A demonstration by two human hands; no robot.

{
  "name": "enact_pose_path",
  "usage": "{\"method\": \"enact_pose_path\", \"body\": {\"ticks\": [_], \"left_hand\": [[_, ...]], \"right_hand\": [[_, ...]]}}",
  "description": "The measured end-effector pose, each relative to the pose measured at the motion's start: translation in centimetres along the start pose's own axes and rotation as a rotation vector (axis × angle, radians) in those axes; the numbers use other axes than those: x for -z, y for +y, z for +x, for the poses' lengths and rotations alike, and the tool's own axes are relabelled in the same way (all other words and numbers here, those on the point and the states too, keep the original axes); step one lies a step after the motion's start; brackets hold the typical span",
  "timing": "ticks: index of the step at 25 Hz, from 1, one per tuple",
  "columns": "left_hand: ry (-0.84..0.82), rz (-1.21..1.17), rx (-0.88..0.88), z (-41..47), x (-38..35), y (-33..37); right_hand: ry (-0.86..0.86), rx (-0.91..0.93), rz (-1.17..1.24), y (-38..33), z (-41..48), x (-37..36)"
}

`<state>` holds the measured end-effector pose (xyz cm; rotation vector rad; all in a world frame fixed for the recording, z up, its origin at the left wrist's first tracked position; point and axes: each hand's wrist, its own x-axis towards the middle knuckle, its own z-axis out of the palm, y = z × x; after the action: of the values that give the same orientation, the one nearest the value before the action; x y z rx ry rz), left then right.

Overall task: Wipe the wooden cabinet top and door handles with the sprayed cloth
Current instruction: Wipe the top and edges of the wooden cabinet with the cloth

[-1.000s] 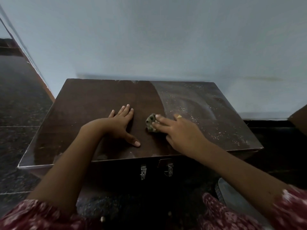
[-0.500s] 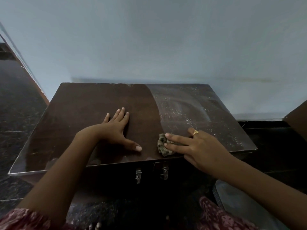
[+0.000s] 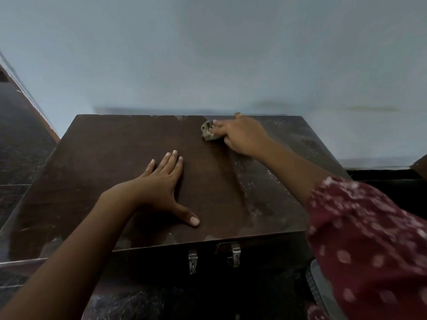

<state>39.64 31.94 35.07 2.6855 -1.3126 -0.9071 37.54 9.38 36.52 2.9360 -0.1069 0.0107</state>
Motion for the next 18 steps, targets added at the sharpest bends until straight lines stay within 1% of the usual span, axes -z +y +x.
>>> {"method": "enact_pose_path", "body": {"ticks": [4,9,13,15,18], "left_hand": [[-0.006,0.018,0.0,0.2,0.1,-0.1],[-0.018,0.019,0.012,0.0,0.3,0.3],[-0.018,0.044,0.046,-0.3,0.5,0.8],[0.007,0.072,0.062,-0.5,0.5,1.1],[0.026,0.082,0.034,-0.8,0.6,1.7]], "right_hand": [[-0.009,-0.113,0.043,0.8,3.6,-0.1],[-0.019,-0.168,0.072,1.1,3.1,-0.6],[-0.05,-0.176,0.087,0.2,-1.5,-0.2],[-0.072,-0.154,0.08,-0.7,-4.6,0.2],[-0.068,-0.084,0.038,-2.6,-9.8,1.1]]}}
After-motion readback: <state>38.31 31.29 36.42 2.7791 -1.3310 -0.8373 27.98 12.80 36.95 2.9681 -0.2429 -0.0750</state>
